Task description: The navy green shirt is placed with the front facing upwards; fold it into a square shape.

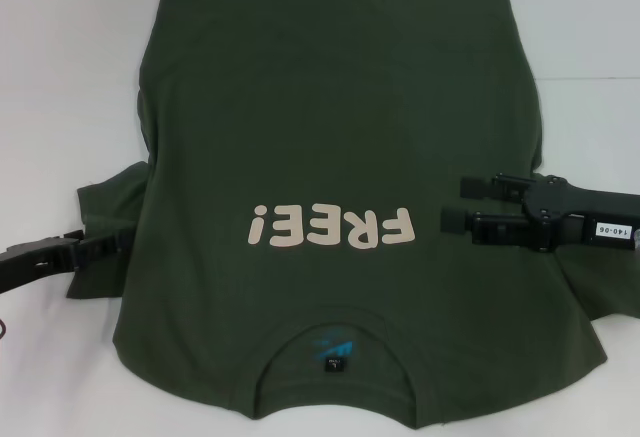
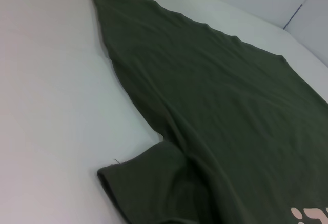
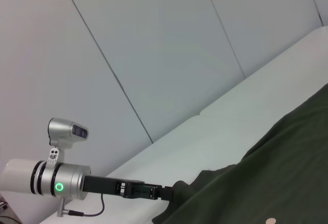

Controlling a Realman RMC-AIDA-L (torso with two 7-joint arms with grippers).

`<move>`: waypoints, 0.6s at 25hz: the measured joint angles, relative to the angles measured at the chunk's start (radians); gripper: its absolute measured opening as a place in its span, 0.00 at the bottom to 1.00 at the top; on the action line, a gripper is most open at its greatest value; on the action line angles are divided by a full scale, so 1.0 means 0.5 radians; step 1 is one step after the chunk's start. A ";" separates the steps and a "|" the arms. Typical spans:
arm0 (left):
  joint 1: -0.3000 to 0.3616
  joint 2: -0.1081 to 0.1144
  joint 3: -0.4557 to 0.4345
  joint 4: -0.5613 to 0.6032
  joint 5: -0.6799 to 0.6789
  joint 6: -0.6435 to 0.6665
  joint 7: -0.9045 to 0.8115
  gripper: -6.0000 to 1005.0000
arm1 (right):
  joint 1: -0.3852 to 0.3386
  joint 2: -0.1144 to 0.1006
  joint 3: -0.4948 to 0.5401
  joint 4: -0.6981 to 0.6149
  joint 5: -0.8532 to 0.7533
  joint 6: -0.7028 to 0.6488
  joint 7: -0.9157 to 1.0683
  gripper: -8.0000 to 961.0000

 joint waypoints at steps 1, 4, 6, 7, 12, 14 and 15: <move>0.000 -0.001 0.003 0.000 0.000 0.000 -0.001 0.82 | 0.000 0.000 0.001 0.000 0.000 0.000 0.000 0.96; -0.001 -0.003 0.005 0.000 0.000 0.000 -0.004 0.81 | -0.002 0.000 0.001 0.000 0.000 0.000 0.000 0.96; -0.003 -0.003 0.006 0.000 0.000 -0.002 -0.007 0.81 | -0.003 0.000 0.005 0.000 0.000 0.000 -0.002 0.96; -0.004 -0.003 0.006 0.001 0.000 -0.007 -0.008 0.81 | -0.003 0.000 0.007 0.000 0.000 0.000 -0.002 0.96; -0.005 -0.003 0.012 0.013 0.000 -0.042 -0.013 0.79 | -0.006 0.000 0.012 0.000 0.000 0.000 -0.003 0.96; -0.007 -0.005 0.041 0.017 0.008 -0.064 -0.015 0.79 | -0.006 0.000 0.013 0.000 0.000 0.000 -0.002 0.96; -0.008 -0.005 0.045 0.017 0.012 -0.071 -0.017 0.75 | -0.006 0.000 0.014 0.000 0.000 0.000 -0.002 0.96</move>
